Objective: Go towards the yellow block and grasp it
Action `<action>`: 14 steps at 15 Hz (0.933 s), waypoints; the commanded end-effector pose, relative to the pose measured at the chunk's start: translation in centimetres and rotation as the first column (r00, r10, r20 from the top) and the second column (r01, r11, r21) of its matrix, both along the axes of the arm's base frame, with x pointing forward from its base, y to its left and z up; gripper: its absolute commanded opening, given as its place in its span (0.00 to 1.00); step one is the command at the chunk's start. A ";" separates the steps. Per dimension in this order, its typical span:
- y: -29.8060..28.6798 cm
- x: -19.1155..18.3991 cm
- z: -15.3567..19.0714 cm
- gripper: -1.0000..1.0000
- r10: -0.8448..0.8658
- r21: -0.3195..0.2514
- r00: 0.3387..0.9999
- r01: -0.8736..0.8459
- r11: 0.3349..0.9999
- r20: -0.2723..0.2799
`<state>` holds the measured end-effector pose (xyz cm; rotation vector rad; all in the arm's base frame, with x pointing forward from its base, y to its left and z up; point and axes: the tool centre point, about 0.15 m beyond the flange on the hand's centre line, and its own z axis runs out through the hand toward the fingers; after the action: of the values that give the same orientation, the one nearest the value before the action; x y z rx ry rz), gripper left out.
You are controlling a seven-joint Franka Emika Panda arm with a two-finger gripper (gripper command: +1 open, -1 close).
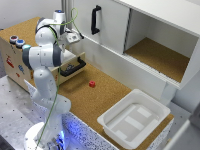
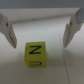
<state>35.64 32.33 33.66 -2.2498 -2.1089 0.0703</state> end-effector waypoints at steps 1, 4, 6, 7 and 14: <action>-1.1 -1.2 -2.3 1.00 0.035 0.071 0.991 -0.045 0.997 0.130; -1.5 -1.7 -2.5 1.00 0.015 0.067 0.987 -0.026 0.997 0.159; -1.8 -1.9 -2.5 1.00 -0.002 0.062 0.984 -0.009 0.998 0.175; -2.0 -2.0 -2.3 1.00 -0.009 0.061 0.984 -0.002 0.998 0.178; -3.2 -2.8 -2.9 1.00 -0.014 0.036 0.985 0.007 0.999 0.173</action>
<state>35.06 30.77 31.77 -2.2700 -2.1421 0.0118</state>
